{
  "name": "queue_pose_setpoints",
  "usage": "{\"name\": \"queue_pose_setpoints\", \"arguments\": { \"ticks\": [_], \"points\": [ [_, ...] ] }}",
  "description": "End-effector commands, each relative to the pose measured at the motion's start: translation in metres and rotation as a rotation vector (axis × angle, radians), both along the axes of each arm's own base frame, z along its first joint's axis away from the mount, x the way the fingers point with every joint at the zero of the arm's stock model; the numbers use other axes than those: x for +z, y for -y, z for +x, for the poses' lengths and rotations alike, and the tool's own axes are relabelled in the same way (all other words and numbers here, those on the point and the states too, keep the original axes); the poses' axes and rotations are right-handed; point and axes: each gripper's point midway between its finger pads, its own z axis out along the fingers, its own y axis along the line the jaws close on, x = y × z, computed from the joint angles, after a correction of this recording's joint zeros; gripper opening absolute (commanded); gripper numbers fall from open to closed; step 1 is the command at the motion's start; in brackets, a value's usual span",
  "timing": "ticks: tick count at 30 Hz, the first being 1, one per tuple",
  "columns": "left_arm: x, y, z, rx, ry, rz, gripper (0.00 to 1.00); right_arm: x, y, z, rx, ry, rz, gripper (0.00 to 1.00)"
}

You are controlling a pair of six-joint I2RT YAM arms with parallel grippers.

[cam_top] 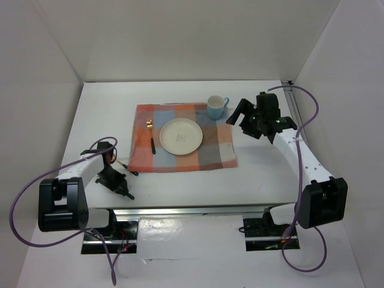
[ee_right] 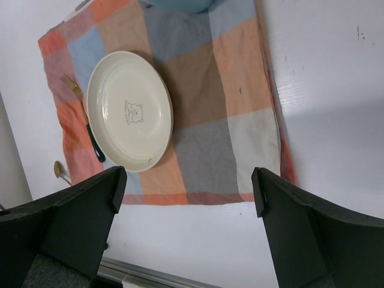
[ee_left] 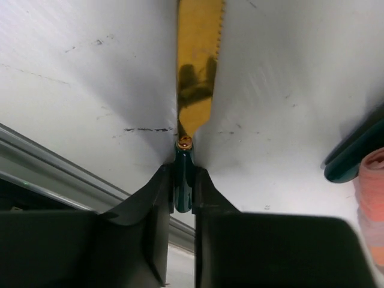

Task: Set the dinner table for one person

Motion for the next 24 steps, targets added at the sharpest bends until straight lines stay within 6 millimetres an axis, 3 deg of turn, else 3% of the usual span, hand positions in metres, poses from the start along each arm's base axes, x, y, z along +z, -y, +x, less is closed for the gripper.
{"name": "queue_pose_setpoints", "arguments": {
  "ticks": [1,3,8,11,12,14,15,16,17,18,19,20,21,23,24],
  "points": [
    [0.011,-0.002,0.001,0.034,0.013,0.025,0.18,0.010,0.008,-0.006,0.000,0.030,-0.004,0.99],
    [0.034,-0.003,0.005,0.025,0.096,0.044,0.01,0.009,0.015,-0.004,-0.013,0.034,-0.019,0.99],
    [0.106,-0.017,0.043,-0.088,0.361,0.145,0.00,0.007,0.037,-0.001,-0.049,0.030,-0.034,0.99],
    [0.134,0.011,0.070,-0.320,0.524,0.060,0.00,0.009,0.046,0.002,-0.056,0.042,-0.041,0.99],
    [0.146,0.032,0.086,-0.412,0.586,0.021,0.00,0.013,0.049,0.004,-0.066,0.053,-0.040,0.99],
    [0.167,0.065,0.101,-0.527,0.636,-0.041,0.00,0.015,0.052,0.005,-0.073,0.054,-0.059,0.99],
    [0.170,0.092,0.100,-0.624,0.634,-0.064,0.00,0.018,0.058,0.007,-0.095,0.063,-0.070,0.99],
    [0.159,0.107,0.105,-0.682,0.572,-0.069,0.00,0.013,0.061,0.003,-0.095,0.040,-0.087,0.99],
    [0.159,0.123,0.108,-0.730,0.565,-0.083,0.00,0.015,0.069,0.004,-0.122,0.040,-0.101,0.99],
    [0.173,0.141,0.117,-0.772,0.599,-0.086,0.00,0.015,0.074,0.005,-0.132,0.041,-0.108,0.99],
    [0.162,0.173,0.120,-0.867,0.582,-0.108,0.00,0.016,0.079,0.003,-0.148,0.040,-0.114,0.99],
    [0.177,0.193,0.131,-0.899,0.622,-0.121,0.00,0.017,0.087,0.000,-0.169,0.044,-0.114,0.99],
    [0.177,0.211,0.133,-0.935,0.616,-0.144,0.00,0.020,0.091,-0.001,-0.173,0.054,-0.121,0.99],
    [0.172,0.250,0.132,-1.017,0.600,-0.178,0.00,0.021,0.096,-0.003,-0.187,0.059,-0.121,0.99],
    [0.163,0.270,0.143,-1.023,0.579,-0.187,0.00,0.025,0.100,-0.004,-0.200,0.069,-0.121,0.99]
  ]
}}
